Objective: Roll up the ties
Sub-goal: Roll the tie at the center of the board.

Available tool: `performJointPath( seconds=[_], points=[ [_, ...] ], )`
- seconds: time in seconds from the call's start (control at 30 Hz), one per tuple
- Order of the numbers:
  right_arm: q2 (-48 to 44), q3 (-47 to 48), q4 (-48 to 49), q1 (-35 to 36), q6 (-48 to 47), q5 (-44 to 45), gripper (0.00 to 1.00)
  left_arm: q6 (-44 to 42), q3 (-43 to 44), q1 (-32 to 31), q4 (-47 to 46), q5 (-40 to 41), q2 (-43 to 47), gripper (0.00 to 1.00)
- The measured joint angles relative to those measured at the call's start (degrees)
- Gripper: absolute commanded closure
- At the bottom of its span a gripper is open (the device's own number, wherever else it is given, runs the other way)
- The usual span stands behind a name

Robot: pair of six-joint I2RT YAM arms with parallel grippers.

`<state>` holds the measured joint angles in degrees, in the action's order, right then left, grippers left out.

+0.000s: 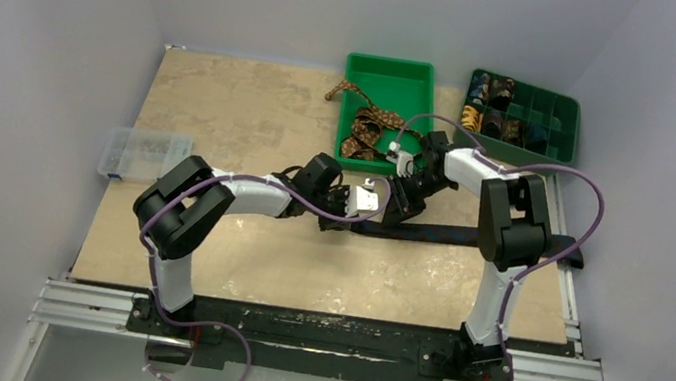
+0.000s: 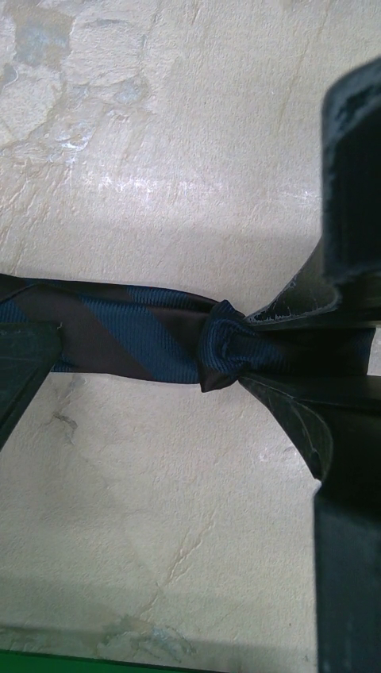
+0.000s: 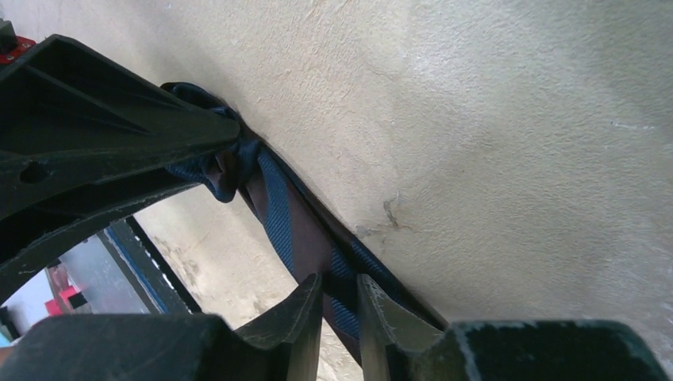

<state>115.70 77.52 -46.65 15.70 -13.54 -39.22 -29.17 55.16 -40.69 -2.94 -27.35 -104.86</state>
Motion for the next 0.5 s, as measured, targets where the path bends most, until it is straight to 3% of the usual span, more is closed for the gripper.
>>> performJointPath(
  seconds=[0.23, 0.5],
  points=[
    [-2.4, -0.2, 1.1, -0.2, 0.2, -0.3, 0.66, 0.0, 0.5, 0.0, 1.2, 0.0, 0.0, 0.87],
    [-9.9, -4.0, 10.7, -0.1, 10.5, -10.8, 0.56, 0.0, 1.0, -0.2, 2.4, 0.2, 0.0, 0.86]
  ],
)
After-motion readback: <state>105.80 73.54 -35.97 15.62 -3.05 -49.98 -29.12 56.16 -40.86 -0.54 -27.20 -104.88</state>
